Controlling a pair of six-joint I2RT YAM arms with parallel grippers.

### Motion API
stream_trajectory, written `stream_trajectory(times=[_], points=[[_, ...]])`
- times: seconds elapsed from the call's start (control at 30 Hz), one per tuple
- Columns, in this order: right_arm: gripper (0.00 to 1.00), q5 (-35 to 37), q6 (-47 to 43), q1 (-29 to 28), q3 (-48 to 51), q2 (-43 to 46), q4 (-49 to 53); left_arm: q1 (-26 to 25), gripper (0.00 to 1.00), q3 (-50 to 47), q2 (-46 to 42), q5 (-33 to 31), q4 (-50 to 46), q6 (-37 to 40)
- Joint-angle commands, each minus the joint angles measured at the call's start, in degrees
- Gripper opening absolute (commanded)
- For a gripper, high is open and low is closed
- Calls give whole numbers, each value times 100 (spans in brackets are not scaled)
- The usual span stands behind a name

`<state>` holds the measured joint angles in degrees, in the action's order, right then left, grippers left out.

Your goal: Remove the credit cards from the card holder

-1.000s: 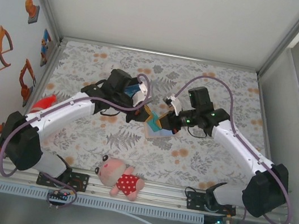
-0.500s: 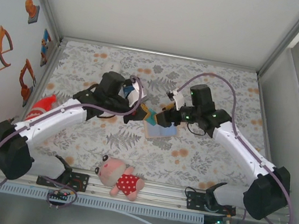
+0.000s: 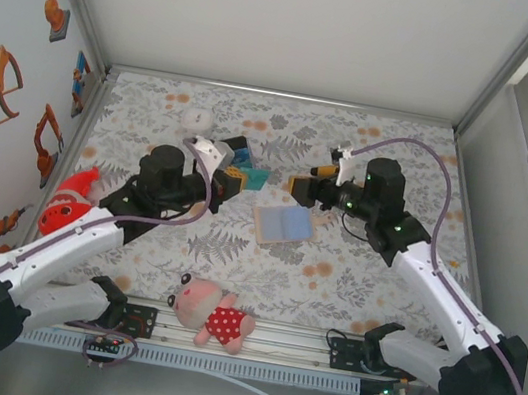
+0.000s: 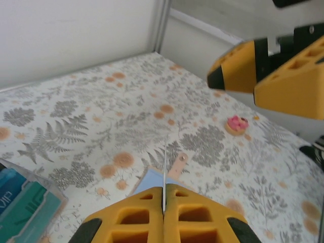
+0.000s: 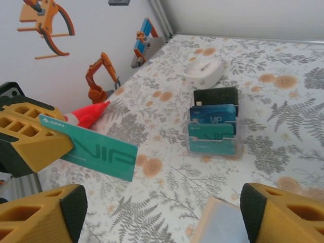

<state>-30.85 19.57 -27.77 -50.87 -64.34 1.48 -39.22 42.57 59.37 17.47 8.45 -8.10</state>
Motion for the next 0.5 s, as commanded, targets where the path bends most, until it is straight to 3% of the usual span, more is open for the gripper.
stream_trajectory(times=[0.0, 0.23, 0.47], points=[[77, -658, 618, 17, 131, -175, -1071, 23, 0, -157, -124, -156, 1060, -570], [74, -1997, 1293, 17, 131, -853, -2591, 20, 0, -126, -94, 284, 1442, -732], [71, -2409, 1532, 0, 166, -1120, -3373, 21, 0, -210, 63, 665, 2005, -1088]])
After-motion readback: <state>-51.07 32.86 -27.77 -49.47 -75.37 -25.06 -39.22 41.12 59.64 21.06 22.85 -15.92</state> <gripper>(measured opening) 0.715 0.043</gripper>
